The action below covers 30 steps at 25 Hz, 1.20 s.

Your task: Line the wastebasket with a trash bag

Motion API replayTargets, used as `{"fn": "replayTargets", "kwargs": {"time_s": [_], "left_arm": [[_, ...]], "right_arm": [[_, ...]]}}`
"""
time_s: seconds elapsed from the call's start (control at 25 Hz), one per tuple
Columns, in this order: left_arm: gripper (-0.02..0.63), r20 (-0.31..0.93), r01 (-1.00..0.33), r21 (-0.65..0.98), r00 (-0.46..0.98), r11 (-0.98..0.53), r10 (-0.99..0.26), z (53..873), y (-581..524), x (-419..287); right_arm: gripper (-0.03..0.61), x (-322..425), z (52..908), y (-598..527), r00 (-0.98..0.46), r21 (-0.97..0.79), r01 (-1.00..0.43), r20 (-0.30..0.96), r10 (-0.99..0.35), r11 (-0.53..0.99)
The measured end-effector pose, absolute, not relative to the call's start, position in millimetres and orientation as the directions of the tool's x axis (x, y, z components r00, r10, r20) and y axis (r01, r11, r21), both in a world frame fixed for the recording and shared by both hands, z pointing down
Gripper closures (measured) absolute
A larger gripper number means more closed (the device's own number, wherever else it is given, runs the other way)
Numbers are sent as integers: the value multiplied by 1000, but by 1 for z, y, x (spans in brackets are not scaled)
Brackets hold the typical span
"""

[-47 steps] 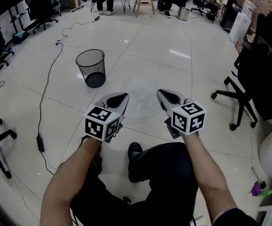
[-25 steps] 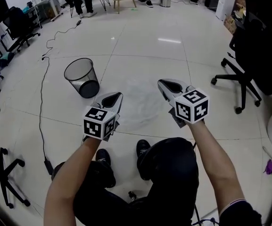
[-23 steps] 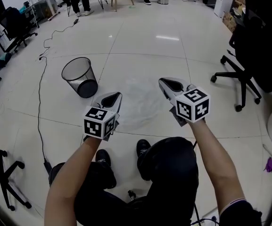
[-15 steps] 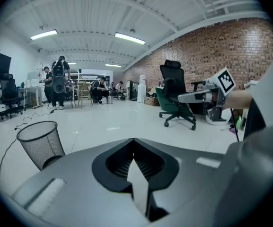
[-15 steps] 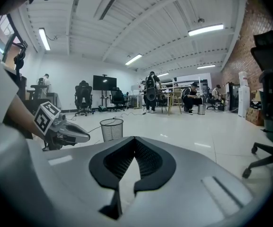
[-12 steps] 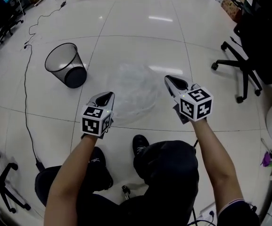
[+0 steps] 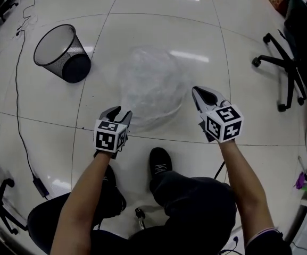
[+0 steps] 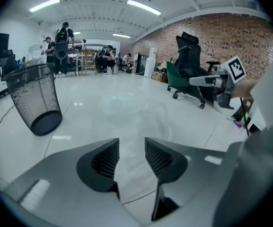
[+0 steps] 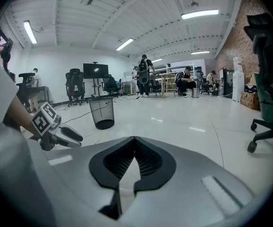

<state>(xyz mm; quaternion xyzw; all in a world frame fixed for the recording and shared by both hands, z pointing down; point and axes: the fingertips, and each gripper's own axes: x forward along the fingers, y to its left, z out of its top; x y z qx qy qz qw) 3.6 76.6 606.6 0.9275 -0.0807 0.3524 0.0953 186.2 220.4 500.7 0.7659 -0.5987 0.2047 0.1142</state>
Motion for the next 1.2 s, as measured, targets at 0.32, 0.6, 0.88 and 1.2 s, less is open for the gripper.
{"fn": "replayTargets", "kwargs": {"time_s": [0.32, 0.6, 0.88, 1.2], "left_arm": [[362, 761, -255, 177, 648, -951, -32, 680, 83, -7], [379, 817, -265, 168, 577, -949, -16, 714, 89, -9], [601, 772, -255, 160, 634, -954, -40, 685, 72, -9], [601, 703, -355, 184, 699, -916, -130, 641, 24, -8]], "right_arm": [[577, 203, 565, 236, 217, -93, -948, 515, -830, -305], [577, 211, 597, 246, 219, -100, -940, 554, -803, -326], [577, 227, 616, 244, 223, -85, -940, 584, -781, -331], [546, 228, 648, 215, 150, -77, -964, 635, -758, -255]]}}
